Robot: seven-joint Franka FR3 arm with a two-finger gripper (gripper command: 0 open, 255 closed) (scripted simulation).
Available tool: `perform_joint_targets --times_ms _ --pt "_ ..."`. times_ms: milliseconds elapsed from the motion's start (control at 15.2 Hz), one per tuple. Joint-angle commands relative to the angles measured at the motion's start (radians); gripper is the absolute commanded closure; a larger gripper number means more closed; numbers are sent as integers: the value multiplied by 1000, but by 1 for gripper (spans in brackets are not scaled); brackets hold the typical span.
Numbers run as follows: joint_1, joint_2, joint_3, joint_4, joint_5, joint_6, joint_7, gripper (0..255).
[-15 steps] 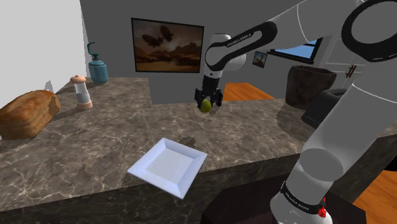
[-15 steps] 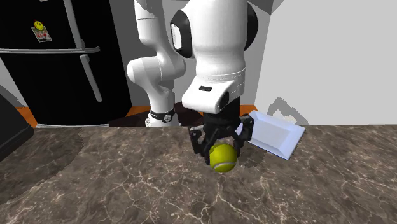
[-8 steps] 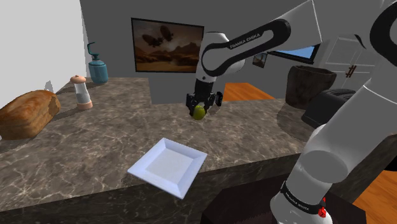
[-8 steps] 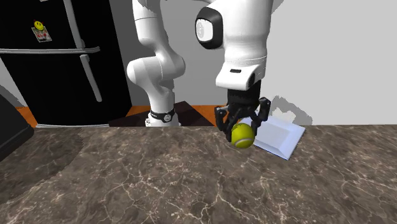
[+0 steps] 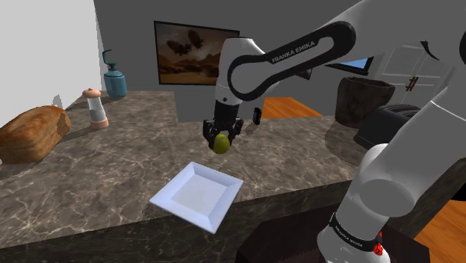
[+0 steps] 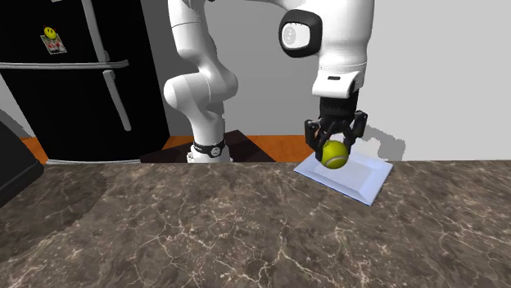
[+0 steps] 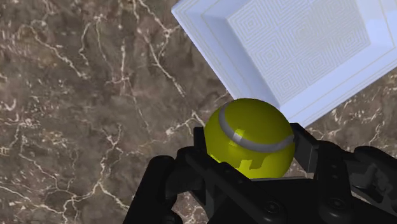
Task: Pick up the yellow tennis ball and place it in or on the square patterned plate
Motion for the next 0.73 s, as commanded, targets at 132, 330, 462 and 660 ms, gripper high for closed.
perform_joint_targets --times_ms 132,330,462,660 --pt "43 2 68 9 11 2 106 255" --pt "72 17 121 29 12 3 187 255" --pt "94 37 165 52 8 3 255 255" --pt "93 57 170 28 3 46 259 255"
